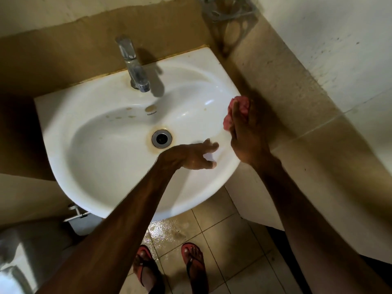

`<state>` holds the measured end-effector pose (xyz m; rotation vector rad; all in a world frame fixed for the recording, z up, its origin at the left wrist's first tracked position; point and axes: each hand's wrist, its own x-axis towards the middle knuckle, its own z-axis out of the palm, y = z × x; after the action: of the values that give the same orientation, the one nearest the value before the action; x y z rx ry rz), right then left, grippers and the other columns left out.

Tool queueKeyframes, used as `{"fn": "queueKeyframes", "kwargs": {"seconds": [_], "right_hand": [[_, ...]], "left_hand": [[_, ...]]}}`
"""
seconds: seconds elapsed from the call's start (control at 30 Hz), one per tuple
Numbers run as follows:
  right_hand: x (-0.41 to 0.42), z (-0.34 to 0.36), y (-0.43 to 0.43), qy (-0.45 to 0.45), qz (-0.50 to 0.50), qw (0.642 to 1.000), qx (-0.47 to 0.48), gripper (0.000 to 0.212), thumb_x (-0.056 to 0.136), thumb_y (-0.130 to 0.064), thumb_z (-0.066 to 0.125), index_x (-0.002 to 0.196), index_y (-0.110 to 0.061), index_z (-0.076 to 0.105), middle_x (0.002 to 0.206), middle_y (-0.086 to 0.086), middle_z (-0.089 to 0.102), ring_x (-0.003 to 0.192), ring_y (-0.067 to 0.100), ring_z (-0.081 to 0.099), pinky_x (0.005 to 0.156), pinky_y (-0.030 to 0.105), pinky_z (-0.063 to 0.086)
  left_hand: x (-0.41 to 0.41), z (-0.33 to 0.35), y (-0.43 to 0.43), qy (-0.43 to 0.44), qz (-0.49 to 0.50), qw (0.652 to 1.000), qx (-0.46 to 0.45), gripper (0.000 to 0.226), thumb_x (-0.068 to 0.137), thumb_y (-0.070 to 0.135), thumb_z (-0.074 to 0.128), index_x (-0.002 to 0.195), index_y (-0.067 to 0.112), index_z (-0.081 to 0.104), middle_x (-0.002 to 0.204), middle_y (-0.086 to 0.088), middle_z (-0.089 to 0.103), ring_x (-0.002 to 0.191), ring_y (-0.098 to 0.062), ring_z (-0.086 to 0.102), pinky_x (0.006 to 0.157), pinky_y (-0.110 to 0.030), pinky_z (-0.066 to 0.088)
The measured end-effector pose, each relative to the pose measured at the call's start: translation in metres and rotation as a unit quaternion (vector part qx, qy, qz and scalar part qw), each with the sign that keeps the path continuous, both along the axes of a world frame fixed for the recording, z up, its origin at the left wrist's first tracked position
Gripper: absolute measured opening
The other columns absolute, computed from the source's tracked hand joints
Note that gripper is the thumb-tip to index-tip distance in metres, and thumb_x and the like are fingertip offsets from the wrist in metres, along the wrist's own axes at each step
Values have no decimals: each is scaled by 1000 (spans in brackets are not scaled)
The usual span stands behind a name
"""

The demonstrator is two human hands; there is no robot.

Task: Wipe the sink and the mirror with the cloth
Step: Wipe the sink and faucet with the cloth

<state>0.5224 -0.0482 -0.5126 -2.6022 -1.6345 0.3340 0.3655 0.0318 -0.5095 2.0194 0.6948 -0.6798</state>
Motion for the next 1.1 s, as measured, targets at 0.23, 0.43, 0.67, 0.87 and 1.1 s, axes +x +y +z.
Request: {"fn": "queueKeyframes", "kwargs": {"seconds": [0.23, 0.43, 0.67, 0.87, 1.1], "right_hand": [[22, 8, 70, -56, 50, 997, 32, 83, 103, -15, 56, 167, -17, 3, 175, 14, 6, 161, 38, 10, 131, 43, 13], [19, 3, 51, -54, 58, 995, 56, 77, 106, -15, 54, 167, -24, 9, 175, 12, 2, 162, 38, 5, 130, 43, 13], [20, -6, 19, -65, 65, 994, 55, 70, 107, -18, 53, 166, -23, 16, 175, 16, 1, 162, 40, 7, 128, 46, 27], [29, -13, 60, -120, 105, 987, 33, 71, 108, -25, 47, 167, -31, 8, 175, 13, -6, 162, 40, -4, 132, 52, 6], [37, -14, 62, -129, 164, 974, 89, 64, 100, -6, 44, 162, -20, 33, 171, 18, 20, 159, 44, 15, 128, 59, 16]], "left_hand": [[-2, -12, 15, -25, 25, 999, -20, 77, 97, 44, 62, 161, 29, 22, 171, 4, 2, 159, -17, 3, 130, -37, 7], [-2, -17, 16, -37, 27, 999, -26, 77, 96, 46, 63, 161, 29, 25, 171, 4, 3, 159, -18, 3, 130, -38, 8], [2, -25, 21, -44, 22, 998, -37, 77, 95, 46, 64, 160, 27, 29, 171, 3, 12, 158, -22, 15, 127, -38, 14], [5, -21, 25, -56, 52, 996, -47, 73, 93, 30, 71, 157, 19, 37, 166, 3, 28, 153, -21, 31, 125, -36, 27], [2, -13, 17, -66, 77, 994, -45, 69, 95, 27, 69, 156, 19, 38, 165, 0, 30, 152, -24, 32, 125, -35, 27]]}}
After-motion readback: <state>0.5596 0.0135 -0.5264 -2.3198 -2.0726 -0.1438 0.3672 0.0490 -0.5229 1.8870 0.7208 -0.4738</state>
